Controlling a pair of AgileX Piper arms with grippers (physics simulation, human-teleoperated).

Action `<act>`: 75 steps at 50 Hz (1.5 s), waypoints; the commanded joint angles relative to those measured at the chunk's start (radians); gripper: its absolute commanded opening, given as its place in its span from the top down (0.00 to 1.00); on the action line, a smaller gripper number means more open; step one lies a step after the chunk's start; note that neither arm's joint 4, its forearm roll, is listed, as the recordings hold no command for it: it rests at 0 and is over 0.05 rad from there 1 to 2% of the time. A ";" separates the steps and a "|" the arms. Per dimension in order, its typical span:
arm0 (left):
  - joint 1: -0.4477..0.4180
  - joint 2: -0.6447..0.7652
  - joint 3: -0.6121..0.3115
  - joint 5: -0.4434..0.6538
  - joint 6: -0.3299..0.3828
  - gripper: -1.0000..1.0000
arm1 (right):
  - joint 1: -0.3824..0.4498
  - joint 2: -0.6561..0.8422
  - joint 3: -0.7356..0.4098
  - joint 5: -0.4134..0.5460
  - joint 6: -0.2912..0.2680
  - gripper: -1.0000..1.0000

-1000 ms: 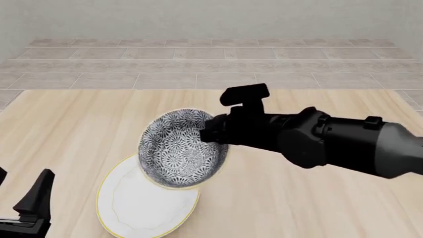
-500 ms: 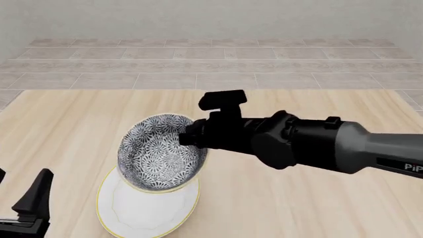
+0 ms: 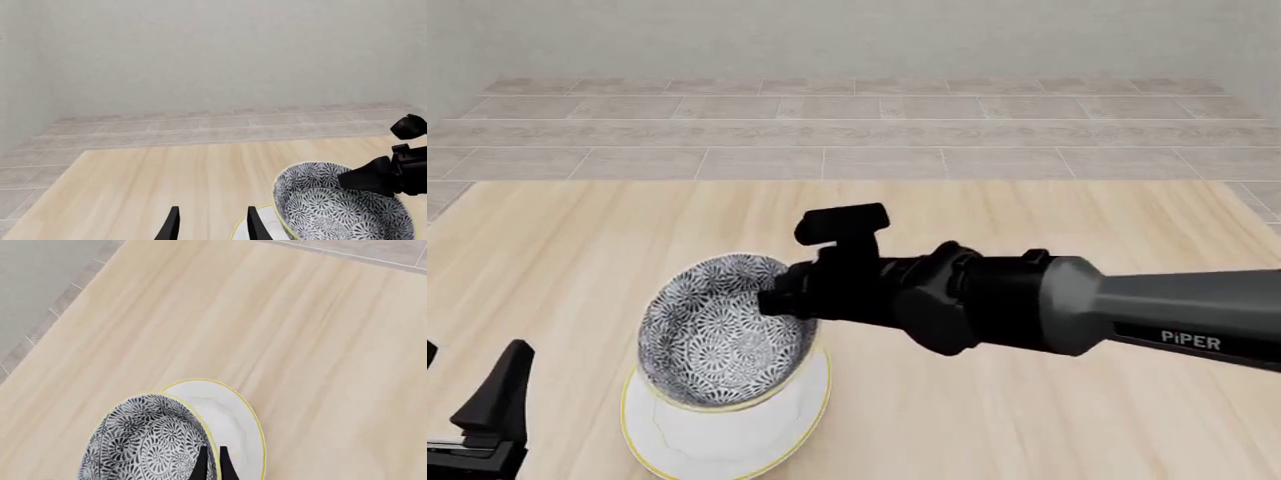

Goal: Put the bowl on the plate.

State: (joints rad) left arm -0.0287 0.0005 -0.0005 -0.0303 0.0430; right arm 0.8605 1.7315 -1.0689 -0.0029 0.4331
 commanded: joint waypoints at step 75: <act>-0.004 0.000 0.000 0.000 0.004 0.00 | 0.009 0.274 -0.092 -0.074 0.007 1.00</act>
State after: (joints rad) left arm -0.0324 0.0006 -0.0009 -0.0302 0.0474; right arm 0.8751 1.9833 -1.1573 -0.0665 0.4365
